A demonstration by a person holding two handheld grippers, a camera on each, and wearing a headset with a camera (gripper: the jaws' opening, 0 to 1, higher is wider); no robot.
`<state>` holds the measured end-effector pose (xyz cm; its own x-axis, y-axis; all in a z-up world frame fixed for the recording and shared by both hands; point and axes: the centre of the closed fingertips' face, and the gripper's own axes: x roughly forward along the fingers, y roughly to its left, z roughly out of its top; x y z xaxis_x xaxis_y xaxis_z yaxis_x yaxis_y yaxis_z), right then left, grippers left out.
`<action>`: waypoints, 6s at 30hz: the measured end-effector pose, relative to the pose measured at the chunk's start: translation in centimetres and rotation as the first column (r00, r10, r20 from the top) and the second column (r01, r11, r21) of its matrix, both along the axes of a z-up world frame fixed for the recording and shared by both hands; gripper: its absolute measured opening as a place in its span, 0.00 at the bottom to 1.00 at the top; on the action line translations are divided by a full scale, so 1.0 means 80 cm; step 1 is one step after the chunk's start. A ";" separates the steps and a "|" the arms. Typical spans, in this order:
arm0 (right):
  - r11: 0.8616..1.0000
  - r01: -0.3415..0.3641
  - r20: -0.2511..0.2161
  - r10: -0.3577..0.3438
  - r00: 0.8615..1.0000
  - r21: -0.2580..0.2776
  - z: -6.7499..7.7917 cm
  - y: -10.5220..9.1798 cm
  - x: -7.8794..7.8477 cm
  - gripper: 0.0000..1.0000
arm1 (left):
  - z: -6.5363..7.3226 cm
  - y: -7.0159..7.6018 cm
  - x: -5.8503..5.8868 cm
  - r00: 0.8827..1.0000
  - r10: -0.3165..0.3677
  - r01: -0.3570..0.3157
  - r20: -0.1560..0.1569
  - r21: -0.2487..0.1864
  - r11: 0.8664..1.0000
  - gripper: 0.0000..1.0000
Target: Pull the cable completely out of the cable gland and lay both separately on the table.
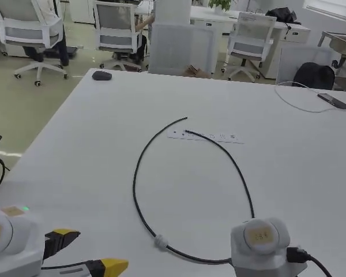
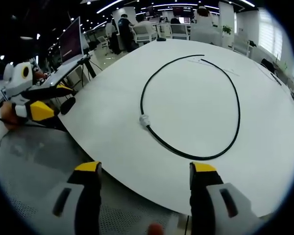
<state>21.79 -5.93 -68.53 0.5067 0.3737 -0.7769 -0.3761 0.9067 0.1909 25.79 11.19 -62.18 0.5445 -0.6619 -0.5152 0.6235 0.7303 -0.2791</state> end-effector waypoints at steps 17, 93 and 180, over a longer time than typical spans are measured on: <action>1.000 -0.017 -0.019 0.017 1.000 -0.008 -0.004 0.003 -0.004 0.73 | -0.002 0.002 0.001 1.000 -0.002 0.002 -0.004 0.010 1.000 0.73; 0.947 -0.314 0.031 0.316 0.948 -0.061 -0.088 0.064 0.123 0.29 | -0.008 0.017 0.010 0.999 -0.011 0.012 -0.034 0.025 1.000 0.69; 0.576 -0.728 0.490 0.787 0.374 -0.371 0.211 0.077 -0.020 0.11 | 0.143 -0.137 -0.052 0.791 -0.570 0.612 0.224 -0.267 0.745 0.28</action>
